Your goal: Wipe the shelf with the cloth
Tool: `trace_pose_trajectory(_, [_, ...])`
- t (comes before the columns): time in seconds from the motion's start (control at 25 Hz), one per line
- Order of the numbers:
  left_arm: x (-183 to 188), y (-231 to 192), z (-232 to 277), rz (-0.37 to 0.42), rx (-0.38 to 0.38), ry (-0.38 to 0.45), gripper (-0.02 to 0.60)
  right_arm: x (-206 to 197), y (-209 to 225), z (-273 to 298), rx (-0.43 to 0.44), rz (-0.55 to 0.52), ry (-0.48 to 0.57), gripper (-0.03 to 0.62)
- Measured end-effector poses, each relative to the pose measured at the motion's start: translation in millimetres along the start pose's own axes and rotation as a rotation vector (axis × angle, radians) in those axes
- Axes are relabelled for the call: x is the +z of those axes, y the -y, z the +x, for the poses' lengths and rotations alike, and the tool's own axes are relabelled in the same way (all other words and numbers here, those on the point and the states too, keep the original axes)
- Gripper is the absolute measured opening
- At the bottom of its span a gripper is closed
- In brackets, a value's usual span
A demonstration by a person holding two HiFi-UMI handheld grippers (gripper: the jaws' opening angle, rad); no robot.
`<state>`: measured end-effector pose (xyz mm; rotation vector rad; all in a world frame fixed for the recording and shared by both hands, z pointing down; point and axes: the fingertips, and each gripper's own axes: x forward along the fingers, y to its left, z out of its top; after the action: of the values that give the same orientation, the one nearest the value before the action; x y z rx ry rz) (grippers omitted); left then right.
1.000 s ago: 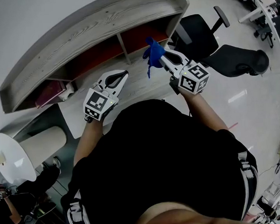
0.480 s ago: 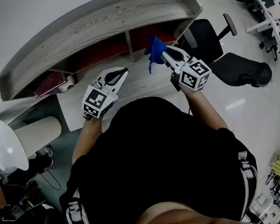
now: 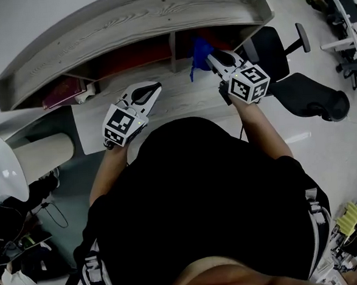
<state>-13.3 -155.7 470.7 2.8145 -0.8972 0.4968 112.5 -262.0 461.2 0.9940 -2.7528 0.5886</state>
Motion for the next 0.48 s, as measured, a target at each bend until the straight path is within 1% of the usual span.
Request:
trace_pose_trajectory(0.2, [-6,2,-4,-0.003,0.026,-0.018,0.017,-12,6,18,0.005,-0.029,-0.08,0.055])
trace_pose_trajectory(0.48, [-13,0,-15,-0.033,0.08,-0.016,0.017,-32,18,47,0.014,-0.043,-0.189,0.055])
